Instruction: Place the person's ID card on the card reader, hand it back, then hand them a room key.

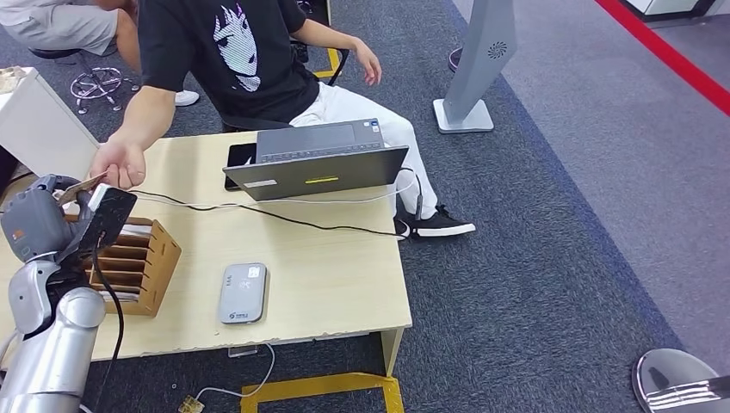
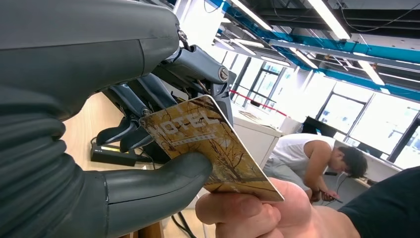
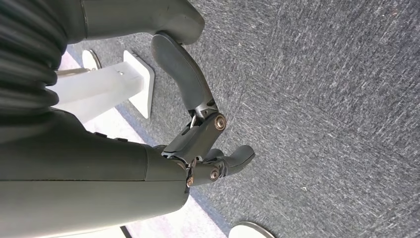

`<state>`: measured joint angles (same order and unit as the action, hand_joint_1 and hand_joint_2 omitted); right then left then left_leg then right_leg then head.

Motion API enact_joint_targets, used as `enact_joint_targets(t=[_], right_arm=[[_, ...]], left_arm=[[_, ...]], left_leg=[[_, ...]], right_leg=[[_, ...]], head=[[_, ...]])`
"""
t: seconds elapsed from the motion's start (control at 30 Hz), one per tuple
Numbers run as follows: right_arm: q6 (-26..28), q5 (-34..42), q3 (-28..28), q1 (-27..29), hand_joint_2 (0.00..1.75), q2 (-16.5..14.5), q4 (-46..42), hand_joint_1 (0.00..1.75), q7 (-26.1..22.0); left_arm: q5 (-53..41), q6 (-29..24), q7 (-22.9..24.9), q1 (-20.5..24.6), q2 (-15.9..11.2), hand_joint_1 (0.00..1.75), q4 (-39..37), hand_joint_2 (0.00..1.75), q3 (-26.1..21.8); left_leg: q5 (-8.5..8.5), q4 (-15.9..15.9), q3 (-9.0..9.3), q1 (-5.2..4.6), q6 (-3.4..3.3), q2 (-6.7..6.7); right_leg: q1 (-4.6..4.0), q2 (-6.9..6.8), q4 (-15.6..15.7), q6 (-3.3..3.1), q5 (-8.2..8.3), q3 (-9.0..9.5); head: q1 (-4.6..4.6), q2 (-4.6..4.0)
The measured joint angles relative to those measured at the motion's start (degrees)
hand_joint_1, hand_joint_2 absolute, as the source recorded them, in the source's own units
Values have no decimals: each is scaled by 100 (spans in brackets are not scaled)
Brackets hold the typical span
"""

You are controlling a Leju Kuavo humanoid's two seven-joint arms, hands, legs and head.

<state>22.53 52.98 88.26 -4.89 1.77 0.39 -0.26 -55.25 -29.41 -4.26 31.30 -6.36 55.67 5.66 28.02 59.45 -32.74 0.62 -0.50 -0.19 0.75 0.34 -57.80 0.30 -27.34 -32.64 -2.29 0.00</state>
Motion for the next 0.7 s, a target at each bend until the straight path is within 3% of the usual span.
enact_joint_targets(t=[0.03, 0.07, 0.27, 0.47, 0.7], right_arm=[[0, -1, 0, 0, 175, 0, 0, 0, 0], [0, -2, 0, 1, 175, 0, 0, 0, 0], [2, -11, 0, -1, 175, 0, 0, 0, 7], [3, -11, 0, 2, 175, 0, 0, 0, 40], [-6, 59, 0, 4, 175, -2, 0, 0, 68]], left_arm=[[7, -5, 0, -1, 1, 31, 0, 175, 0], [21, -20, 0, -1, 2, 3, 0, 175, -1], [189, -6, -17, -18, 31, 0, 11, 175, -17], [226, 482, -127, -266, 124, 0, 480, 175, 66], [20, 1319, -122, -959, 181, 0, 1575, 175, 946]], left_leg=[[0, 0, -1, 0, 0, 2], [1, 0, -1, 0, 0, 2], [0, 0, -3, 0, -1, -3], [-1, 0, -1, 0, 0, -1], [4, 1, -4, -3, -6, -2]], right_leg=[[0, 2, 0, 0, 0, -1], [0, 2, 0, 0, 0, -2], [0, -3, 0, 1, -1, -2], [0, -1, 0, 0, 2, -2], [3, -2, 3, 2, 0, -2]], head=[[0, 0], [-1, 0], [0, 0], [1, 0], [-1, 0]])
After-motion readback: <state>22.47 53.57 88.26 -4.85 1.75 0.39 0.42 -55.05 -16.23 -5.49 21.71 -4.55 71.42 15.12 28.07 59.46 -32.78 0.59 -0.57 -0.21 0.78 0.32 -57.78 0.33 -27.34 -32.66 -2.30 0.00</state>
